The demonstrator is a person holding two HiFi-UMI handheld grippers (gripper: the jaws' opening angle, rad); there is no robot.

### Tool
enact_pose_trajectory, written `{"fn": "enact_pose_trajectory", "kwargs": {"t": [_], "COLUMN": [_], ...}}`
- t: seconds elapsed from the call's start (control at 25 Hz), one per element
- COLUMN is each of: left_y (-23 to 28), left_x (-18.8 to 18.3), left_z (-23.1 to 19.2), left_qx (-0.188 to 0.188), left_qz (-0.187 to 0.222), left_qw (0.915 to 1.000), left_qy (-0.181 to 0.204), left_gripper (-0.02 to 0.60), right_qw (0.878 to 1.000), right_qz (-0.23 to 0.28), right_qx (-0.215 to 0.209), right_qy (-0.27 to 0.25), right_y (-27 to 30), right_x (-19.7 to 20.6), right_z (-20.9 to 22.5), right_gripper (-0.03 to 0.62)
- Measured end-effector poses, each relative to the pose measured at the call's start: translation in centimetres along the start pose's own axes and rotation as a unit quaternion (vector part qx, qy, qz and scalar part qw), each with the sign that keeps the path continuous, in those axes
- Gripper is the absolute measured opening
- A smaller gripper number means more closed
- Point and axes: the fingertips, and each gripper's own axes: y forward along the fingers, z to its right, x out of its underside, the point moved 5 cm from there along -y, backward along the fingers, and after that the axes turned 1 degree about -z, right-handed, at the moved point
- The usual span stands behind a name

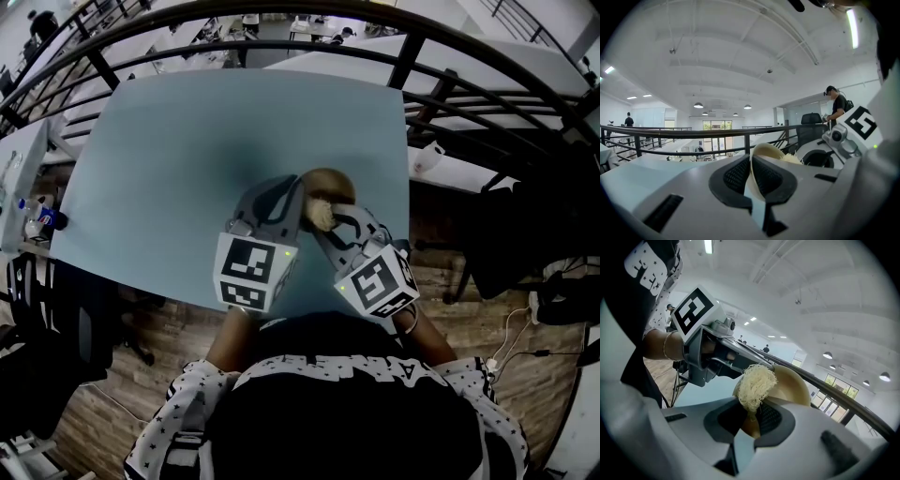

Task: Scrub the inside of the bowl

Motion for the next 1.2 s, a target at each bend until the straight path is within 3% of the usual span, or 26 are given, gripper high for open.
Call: {"fn": "enact_pose_trajectory", "kwargs": {"t": [1.0, 1.2], "left_y": [-0.2, -0.3], "left_x": [-0.7, -1.2], "left_z": [0.0, 0.0], "left_qx": [-0.015, -0.005], "left_qz": [0.002, 0.015], "left_qw": [0.9995, 0.9999], "left_qy": [0.027, 0.005], "left_gripper": [0.025, 0.023], "right_qw": [0.999, 0.999], "right_qz": [-0.009, 0.013], "right_qx": [0.03, 0.045], "right_qy": [-0.007, -0.02], "right_y": [-1.6, -2.4], "right_x": [0.3, -1.1], "right_z": [1.4, 1.9], "right_gripper": [0.06, 0.06]}}
